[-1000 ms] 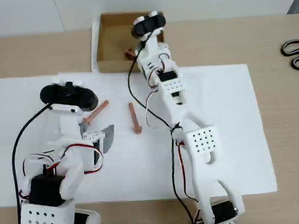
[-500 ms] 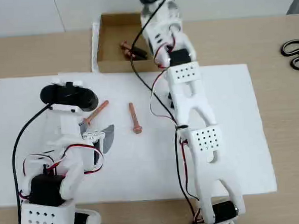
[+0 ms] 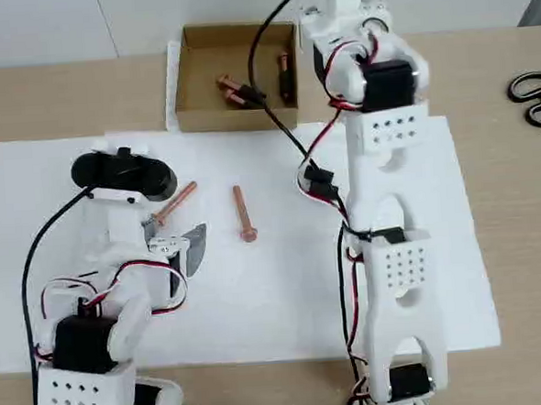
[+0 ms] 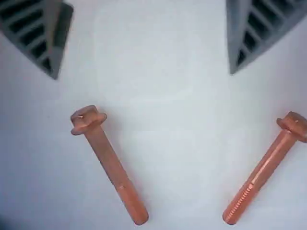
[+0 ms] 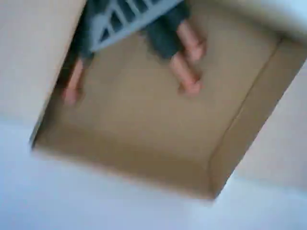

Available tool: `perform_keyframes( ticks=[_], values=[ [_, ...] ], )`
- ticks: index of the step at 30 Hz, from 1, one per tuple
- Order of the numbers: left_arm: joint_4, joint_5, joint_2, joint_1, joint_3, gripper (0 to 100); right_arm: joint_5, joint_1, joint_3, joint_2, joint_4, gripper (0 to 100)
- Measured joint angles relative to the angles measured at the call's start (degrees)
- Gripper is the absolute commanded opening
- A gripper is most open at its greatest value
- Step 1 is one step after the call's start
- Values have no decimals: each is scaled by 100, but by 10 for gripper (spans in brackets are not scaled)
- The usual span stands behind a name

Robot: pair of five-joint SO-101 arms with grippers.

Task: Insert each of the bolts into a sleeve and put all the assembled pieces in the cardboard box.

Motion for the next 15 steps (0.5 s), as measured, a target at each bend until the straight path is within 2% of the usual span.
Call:
perform_keyframes(
  ticks=[2,7,10,15],
  values=[
    [0,0,0,0,0,218,0,9,0,-273,607,236],
    [0,0,0,0,0,218,0,158,413,-826,870,167],
    [0,0,0,0,0,218,0,132,1319,-1284,897,123],
    [0,0,0,0,0,218,53,167,3270,-2558,897,123]
  ],
)
